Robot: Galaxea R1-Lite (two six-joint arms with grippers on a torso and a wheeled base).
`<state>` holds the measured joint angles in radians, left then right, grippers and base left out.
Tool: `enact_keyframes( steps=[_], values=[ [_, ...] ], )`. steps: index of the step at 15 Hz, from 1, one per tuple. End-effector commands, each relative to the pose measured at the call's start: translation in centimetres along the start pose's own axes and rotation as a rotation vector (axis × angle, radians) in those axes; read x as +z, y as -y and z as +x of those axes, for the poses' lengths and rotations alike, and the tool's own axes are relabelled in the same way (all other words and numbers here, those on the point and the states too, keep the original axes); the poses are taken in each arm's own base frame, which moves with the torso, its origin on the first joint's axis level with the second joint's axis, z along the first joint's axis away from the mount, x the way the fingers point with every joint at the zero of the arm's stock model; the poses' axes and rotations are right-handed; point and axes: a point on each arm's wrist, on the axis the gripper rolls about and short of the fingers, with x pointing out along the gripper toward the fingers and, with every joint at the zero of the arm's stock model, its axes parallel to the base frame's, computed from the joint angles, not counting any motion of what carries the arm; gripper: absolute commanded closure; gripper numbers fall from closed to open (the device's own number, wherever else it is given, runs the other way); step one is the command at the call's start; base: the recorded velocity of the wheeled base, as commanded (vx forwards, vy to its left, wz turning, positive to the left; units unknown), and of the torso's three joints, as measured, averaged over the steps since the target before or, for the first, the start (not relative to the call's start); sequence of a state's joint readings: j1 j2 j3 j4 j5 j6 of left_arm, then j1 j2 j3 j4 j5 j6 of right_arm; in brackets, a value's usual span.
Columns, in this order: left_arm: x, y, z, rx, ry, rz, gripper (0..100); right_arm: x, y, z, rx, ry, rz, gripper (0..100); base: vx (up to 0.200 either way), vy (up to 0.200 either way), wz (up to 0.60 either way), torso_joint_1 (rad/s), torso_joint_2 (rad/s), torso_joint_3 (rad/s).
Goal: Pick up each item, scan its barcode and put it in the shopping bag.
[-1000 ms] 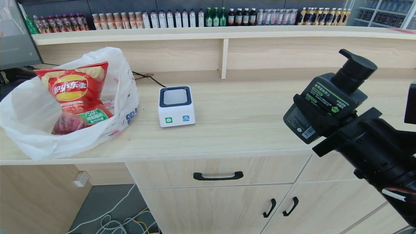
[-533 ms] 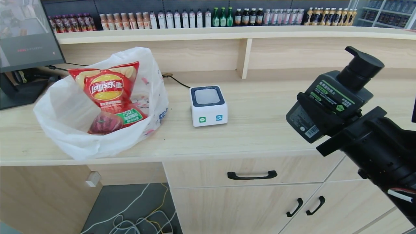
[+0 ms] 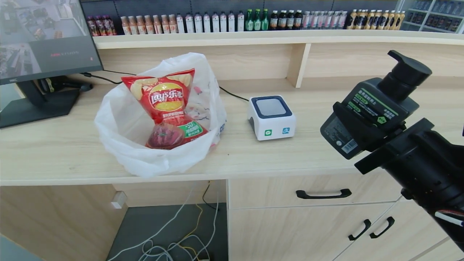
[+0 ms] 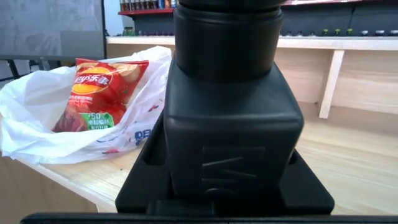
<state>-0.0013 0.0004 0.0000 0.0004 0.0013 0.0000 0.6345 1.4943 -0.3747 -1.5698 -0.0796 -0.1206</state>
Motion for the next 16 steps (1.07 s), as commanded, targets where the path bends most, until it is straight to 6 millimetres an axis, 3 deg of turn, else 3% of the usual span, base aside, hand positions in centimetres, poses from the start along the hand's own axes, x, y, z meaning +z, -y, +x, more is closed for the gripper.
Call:
enact_keyframes(
  steps=[1,6,11,13,16],
  values=[
    [0.0,0.0,0.0,0.002,0.001,0.000,0,-0.1,0.0,0.0,0.001,-0.002,0.000,100,0.000,0.000,0.00,0.000,0.00,0.000],
    [0.0,0.0,0.0,0.002,0.001,0.000,0,0.1,0.0,-0.3,0.000,0.001,-0.002,100,0.000,0.000,0.00,0.000,0.00,0.000],
    [0.0,0.0,0.0,0.002,0.001,0.000,0,0.5,-0.1,0.9,0.006,0.036,-0.051,100,0.000,0.000,0.00,0.000,0.00,0.000],
    [0.0,0.0,0.0,0.002,0.001,0.000,0,1.0,-0.3,1.5,0.106,0.085,-0.137,100,0.000,0.000,0.00,0.000,0.00,0.000],
    [0.0,0.0,0.0,0.002,0.001,0.000,0,0.4,1.0,3.1,0.273,0.142,-0.316,100,0.000,0.000,0.00,0.000,0.00,0.000]
  ],
)
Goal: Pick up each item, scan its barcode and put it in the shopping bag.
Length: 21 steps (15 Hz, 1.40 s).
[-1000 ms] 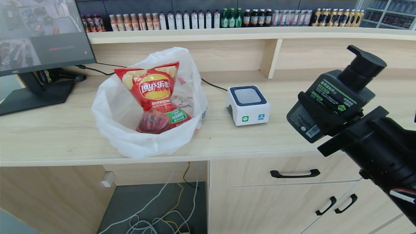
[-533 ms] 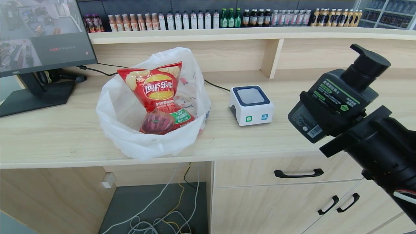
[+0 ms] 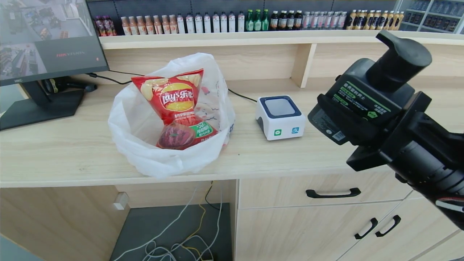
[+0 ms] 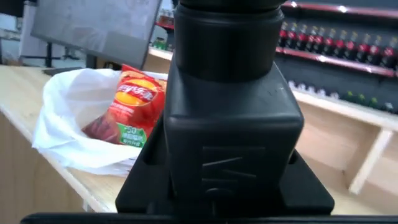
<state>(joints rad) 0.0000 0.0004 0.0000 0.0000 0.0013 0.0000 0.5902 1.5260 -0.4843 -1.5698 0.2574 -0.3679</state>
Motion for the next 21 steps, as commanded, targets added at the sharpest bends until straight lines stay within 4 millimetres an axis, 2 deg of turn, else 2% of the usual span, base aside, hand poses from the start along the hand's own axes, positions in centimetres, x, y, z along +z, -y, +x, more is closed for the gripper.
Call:
enact_keyframes(
  steps=[1,3,5,6,8,12,15,19,21],
  values=[
    [0.0,0.0,0.0,0.000,0.000,0.000,0,-1.2,1.2,0.7,-0.001,-0.013,-0.055,100,0.000,0.000,0.00,0.000,0.00,0.000],
    [0.0,0.0,0.0,0.000,0.000,0.000,0,-1.8,1.9,2.7,-0.022,0.018,-0.167,100,0.000,0.000,0.00,0.000,0.00,0.000],
    [0.0,0.0,0.0,0.000,0.000,0.000,0,-1.5,2.4,5.6,-0.041,0.097,-0.320,100,0.000,0.000,0.00,0.000,0.00,0.000],
    [0.0,0.0,0.0,0.000,0.000,0.000,0,-1.4,2.6,6.4,-0.052,0.119,-0.348,100,0.000,0.000,0.00,0.000,0.00,0.000],
    [0.0,0.0,0.0,0.000,0.000,0.000,0,-2.7,3.1,9.9,-0.033,0.202,-0.477,100,0.000,0.000,0.00,0.000,0.00,0.000],
    [0.0,0.0,0.0,0.000,0.000,0.000,0,-5.3,4.6,13.5,0.077,0.365,-0.660,100,0.000,0.000,0.00,0.000,0.00,0.000],
    [0.0,0.0,0.0,-0.001,0.000,0.000,0,-6.9,4.6,13.7,0.150,0.388,-0.704,100,0.000,0.000,0.00,0.000,0.00,0.000],
    [0.0,0.0,0.0,0.000,0.000,0.000,0,-9.1,6.3,12.9,0.203,0.368,-0.774,100,0.000,0.000,0.00,0.000,0.00,0.000],
    [0.0,0.0,0.0,0.000,0.000,0.000,0,-10.8,7.0,12.4,0.215,0.331,-0.780,100,0.000,0.000,0.00,0.000,0.00,0.000]
  ],
)
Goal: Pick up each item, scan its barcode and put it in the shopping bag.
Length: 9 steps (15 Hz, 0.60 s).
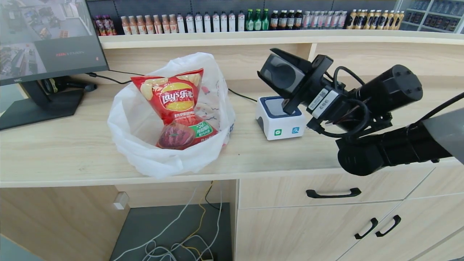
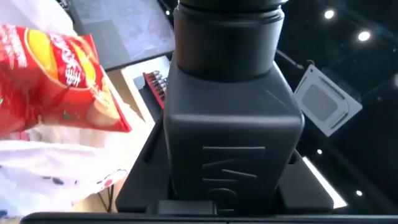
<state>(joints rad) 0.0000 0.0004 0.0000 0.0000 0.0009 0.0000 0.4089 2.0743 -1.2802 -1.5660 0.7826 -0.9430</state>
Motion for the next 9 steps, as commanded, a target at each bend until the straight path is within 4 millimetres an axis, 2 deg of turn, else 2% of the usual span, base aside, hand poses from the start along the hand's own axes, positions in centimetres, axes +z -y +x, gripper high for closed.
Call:
enact_keyframes(
  steps=[1,6,9],
  values=[
    [0.0,0.0,0.0,0.001,0.000,0.000,0,-1.4,-1.2,-0.9,0.023,-0.031,0.013,100,0.000,0.000,0.00,0.000,0.00,0.000],
    [0.0,0.0,0.0,0.001,0.000,0.000,0,-2.3,-2.7,-1.3,0.043,-0.050,0.029,100,0.000,0.000,0.00,0.000,0.00,0.000],
    [0.0,0.0,0.0,0.001,0.000,0.000,0,-2.5,-2.7,-1.6,0.046,-0.059,0.029,100,0.000,0.000,0.00,0.000,0.00,0.000]
  ],
)
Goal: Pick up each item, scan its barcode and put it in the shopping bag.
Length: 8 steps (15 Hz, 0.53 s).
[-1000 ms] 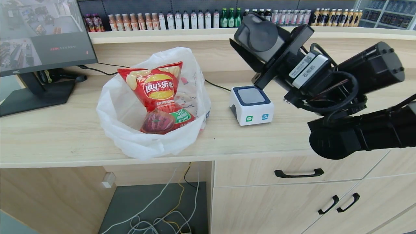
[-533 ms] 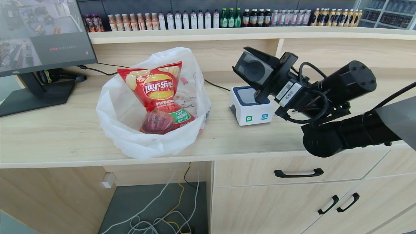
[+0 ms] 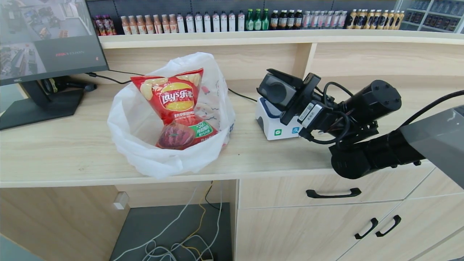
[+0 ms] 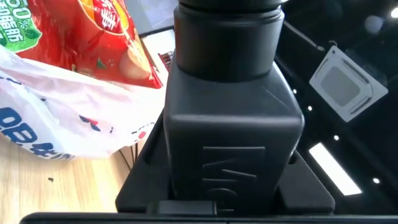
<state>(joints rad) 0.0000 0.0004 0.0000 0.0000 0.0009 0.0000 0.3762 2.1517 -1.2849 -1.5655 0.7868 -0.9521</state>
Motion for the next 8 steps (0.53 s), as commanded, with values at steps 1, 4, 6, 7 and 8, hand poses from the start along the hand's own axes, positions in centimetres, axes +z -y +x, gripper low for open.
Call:
enact_keyframes(
  steps=[1,4,6,7,8],
  values=[
    [0.00,0.00,0.00,0.001,0.000,0.000,0,-0.33,-0.28,-0.27,0.005,-0.010,0.004,100,0.000,0.000,0.00,0.000,0.00,0.000],
    [0.00,0.00,0.00,-0.002,0.000,0.000,0,-0.50,-0.57,-0.39,0.010,-0.015,0.010,100,0.000,0.000,0.00,0.000,0.00,0.000],
    [0.00,0.00,0.00,0.001,0.000,0.000,0,-0.53,-0.70,-0.53,0.014,-0.021,0.011,100,0.000,0.000,0.00,0.000,0.00,0.000],
    [0.00,-0.01,0.00,-0.001,0.000,0.000,0,-0.54,-0.83,-0.61,0.016,-0.026,0.014,100,0.000,0.000,0.00,0.000,0.00,0.000],
    [0.00,-0.01,0.00,-0.001,0.000,0.000,0,-0.43,-0.82,-0.60,0.016,-0.026,0.016,100,0.000,0.000,0.00,0.000,0.00,0.000]
  ],
)
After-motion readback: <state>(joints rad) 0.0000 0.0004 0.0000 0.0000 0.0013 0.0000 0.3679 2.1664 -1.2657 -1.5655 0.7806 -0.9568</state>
